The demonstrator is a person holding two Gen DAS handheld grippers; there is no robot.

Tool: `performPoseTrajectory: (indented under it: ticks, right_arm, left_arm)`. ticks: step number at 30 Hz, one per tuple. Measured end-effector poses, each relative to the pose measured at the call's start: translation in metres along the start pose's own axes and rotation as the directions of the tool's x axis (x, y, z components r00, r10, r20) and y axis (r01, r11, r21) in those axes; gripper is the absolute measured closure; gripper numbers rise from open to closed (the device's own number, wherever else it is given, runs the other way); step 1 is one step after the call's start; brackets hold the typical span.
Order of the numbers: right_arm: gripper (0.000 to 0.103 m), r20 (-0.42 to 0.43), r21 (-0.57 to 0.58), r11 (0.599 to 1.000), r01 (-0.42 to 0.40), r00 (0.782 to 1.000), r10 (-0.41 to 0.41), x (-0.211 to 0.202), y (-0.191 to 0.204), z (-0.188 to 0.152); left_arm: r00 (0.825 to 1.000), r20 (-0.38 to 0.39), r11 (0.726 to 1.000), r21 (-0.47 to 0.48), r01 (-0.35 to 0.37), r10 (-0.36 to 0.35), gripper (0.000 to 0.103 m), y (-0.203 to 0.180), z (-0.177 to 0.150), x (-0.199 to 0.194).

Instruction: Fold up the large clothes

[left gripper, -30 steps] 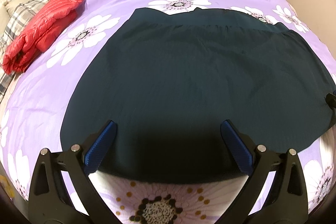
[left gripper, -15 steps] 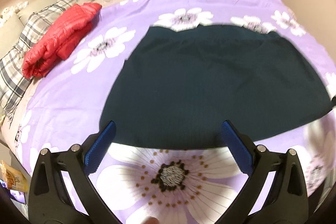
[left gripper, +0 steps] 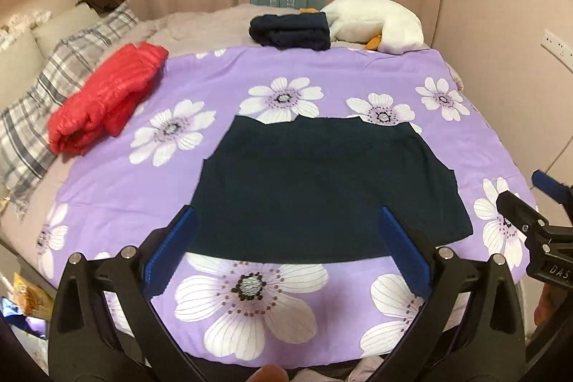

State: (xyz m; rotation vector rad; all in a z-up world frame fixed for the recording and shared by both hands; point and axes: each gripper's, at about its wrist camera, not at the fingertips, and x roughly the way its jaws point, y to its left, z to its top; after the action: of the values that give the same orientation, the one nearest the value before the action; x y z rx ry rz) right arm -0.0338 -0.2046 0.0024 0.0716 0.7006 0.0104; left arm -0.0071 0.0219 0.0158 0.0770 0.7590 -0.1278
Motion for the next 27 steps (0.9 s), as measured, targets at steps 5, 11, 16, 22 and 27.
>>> performPoseTrajectory:
  ticks: [5,11,16,22,27]
  right_arm:
    - [0.001,0.015,-0.025,0.998,0.057,0.998,-0.057,-0.011,0.011,-0.008]
    - [0.001,-0.061,-0.028,0.999,0.042,0.997,-0.044,0.004,0.019,-0.022]
    - [0.001,-0.046,-0.051,0.998,0.048,0.998,-0.051,0.0,0.026,-0.022]
    - [0.001,-0.055,-0.053,0.997,0.058,0.997,-0.061,0.004,0.026,-0.023]
    - [0.001,-0.064,-0.043,0.997,0.061,0.996,-0.063,0.007,0.024,-0.023]
  left_arm:
    - [1.0,-0.03,1.0,-0.013,-0.01,0.009,0.002,-0.005,-0.01,0.001]
    - [0.997,-0.074,0.999,0.009,-0.033,0.034,0.002,-0.01,-0.02,0.012]
    - [0.997,-0.068,0.999,0.012,-0.044,0.045,0.002,-0.01,-0.023,0.012]
    - [0.996,-0.072,0.999,0.014,-0.043,0.044,0.002,-0.009,-0.023,0.014]
    - [0.996,-0.073,0.999,0.017,-0.041,0.042,0.002,-0.009,-0.024,0.015]
